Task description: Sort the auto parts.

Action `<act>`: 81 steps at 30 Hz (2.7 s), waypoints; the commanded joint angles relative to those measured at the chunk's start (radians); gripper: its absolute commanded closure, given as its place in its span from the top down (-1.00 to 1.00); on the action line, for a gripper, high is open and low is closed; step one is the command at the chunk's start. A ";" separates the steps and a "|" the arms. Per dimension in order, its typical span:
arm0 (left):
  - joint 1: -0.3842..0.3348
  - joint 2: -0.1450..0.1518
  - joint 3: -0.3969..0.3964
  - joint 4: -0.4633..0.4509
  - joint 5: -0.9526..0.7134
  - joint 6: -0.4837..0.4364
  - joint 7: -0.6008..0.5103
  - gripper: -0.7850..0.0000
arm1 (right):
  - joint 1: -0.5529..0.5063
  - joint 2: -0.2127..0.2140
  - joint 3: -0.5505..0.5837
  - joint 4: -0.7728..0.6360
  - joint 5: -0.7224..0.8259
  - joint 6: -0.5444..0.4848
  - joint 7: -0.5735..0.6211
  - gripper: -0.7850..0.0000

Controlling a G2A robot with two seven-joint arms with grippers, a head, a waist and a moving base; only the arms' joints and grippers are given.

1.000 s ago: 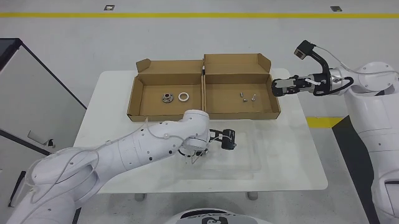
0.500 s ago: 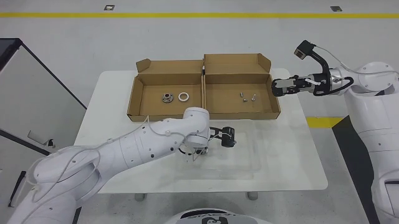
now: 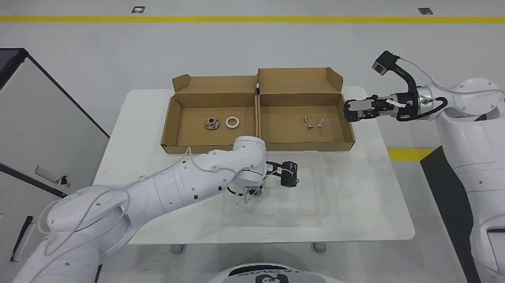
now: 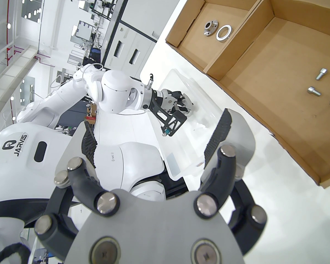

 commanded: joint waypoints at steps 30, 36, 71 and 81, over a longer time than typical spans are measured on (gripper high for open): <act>-0.048 -0.011 -0.003 -0.003 -0.104 0.022 -0.022 -1.00 | 0.000 0.000 0.000 0.000 0.000 0.000 0.000 1.00; -0.089 0.026 -0.009 -0.152 -0.121 0.072 -0.072 -1.00 | 0.000 0.000 0.000 0.000 0.000 0.000 0.000 1.00; 0.244 0.286 -0.658 -0.219 -0.484 -0.309 0.451 -1.00 | 0.000 0.000 0.000 0.000 0.000 0.000 0.000 1.00; 0.252 0.285 -0.658 -0.217 -0.488 -0.294 0.466 -1.00 | 0.000 0.000 0.000 0.000 0.000 0.000 0.000 1.00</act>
